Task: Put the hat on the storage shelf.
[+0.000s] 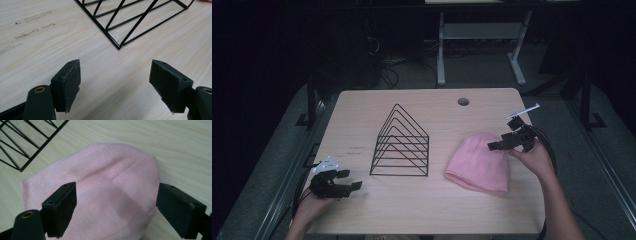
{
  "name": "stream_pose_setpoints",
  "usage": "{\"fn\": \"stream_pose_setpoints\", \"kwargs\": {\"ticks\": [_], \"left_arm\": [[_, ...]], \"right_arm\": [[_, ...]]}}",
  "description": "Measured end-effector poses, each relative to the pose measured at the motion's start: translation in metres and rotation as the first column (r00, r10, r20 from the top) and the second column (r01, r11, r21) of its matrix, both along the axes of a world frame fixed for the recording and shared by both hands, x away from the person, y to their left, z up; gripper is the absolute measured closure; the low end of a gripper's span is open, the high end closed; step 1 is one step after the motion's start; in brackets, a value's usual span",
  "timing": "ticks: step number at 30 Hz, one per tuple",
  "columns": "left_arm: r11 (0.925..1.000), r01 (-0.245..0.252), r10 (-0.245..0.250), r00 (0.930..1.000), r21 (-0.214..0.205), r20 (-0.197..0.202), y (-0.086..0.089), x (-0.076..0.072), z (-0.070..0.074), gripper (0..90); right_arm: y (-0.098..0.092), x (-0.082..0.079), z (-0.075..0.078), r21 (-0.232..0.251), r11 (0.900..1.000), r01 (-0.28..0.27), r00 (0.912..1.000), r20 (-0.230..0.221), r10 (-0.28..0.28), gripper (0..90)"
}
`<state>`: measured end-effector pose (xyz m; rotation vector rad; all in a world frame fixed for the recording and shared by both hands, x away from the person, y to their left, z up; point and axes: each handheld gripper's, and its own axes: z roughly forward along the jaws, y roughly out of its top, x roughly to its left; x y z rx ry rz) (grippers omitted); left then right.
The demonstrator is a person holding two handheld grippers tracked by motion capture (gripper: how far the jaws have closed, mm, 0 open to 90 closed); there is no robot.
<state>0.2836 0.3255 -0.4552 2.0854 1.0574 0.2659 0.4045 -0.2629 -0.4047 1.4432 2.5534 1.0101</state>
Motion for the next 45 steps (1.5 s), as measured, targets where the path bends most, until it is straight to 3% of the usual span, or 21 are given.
{"fn": "stream_pose_setpoints", "kwargs": {"ticks": [5,12,19,24,27,45], "left_arm": [[1.0,0.0,0.0,1.0,-0.003,0.001,0.0,0.0,0.0,25.3],[1.0,-0.004,0.004,1.0,-0.009,-0.004,0.0,0.0,-0.001,25.3],[0.9999,-0.006,0.006,1.0,-0.008,-0.003,0.001,0.001,-0.001,25.3],[1.0,-0.004,0.004,1.0,-0.009,-0.005,0.0,0.001,-0.001,25.3],[1.0,-0.005,0.005,1.0,-0.009,-0.003,0.0,0.001,-0.001,25.3],[1.0,0.003,-0.003,1.0,0.003,-0.007,0.0,0.001,-0.001,25.3]], "right_arm": [[0.001,0.012,-0.003,-0.03,0.9994,0.017,0.9995,-0.025,-0.017,16.5],[-0.001,0.025,-0.013,-0.017,0.9989,0.045,0.9975,-0.054,-0.045,20.4],[-0.003,0.033,-0.023,-0.06,0.9957,0.07,0.9946,-0.072,-0.075,25.0],[-0.004,0.037,-0.03,-0.073,0.9944,0.076,0.9921,-0.094,-0.083,35.0],[-0.003,0.038,-0.032,-0.08,0.9933,0.084,0.9902,-0.105,-0.092,36.4],[0.003,0.042,-0.045,-0.046,0.9966,0.068,0.9861,-0.149,-0.074,61.1]]}}
